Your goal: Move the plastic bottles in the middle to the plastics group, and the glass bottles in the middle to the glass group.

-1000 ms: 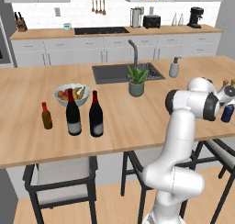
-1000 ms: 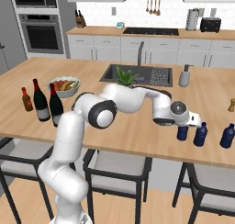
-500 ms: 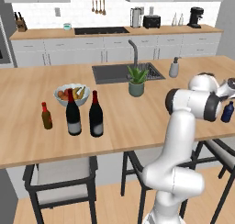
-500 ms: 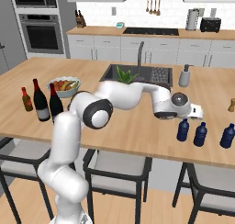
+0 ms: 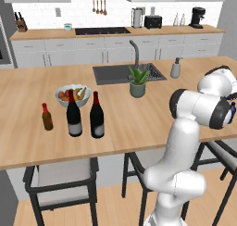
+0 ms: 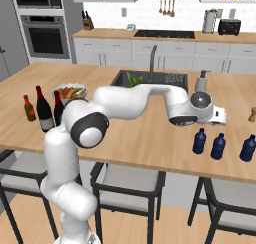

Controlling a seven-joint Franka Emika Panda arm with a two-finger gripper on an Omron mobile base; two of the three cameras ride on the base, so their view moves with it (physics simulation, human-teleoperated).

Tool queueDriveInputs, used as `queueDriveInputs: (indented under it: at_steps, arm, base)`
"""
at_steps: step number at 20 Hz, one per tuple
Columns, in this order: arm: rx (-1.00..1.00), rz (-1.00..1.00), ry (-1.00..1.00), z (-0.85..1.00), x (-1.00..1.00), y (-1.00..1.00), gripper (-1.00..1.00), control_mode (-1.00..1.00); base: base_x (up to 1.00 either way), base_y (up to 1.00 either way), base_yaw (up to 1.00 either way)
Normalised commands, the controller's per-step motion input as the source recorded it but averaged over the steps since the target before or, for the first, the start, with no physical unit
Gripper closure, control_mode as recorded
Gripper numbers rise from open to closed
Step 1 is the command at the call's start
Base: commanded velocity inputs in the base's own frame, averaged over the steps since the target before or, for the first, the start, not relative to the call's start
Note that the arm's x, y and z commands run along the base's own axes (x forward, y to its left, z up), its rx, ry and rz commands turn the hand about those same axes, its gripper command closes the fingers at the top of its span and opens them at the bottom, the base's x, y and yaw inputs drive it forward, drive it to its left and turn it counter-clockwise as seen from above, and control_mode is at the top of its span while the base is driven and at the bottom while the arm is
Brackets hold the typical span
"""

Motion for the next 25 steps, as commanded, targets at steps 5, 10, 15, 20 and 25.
queueDriveInputs:
  at_steps: [5,10,15,20,25]
  arm:
    - [0.01,-0.12,0.00,0.26,-0.80,0.50,-1.00,-1.00]
    - [0.00,-0.12,0.00,0.06,-0.68,0.79,-1.00,-1.00]
    - [0.00,-0.17,0.02,0.09,-0.58,0.89,-1.00,-1.00]
    - [0.00,-0.13,0.07,0.09,-0.54,0.90,-1.00,-1.00]
    - [0.00,-0.14,0.02,0.00,-0.60,0.92,-1.00,-1.00]
  base:
    - [0.00,0.00,0.00]
    - [0.00,0.00,0.00]
    - [0.00,0.00,0.00]
    - [0.00,0.00,0.00]
    - [0.00,0.00,0.00]
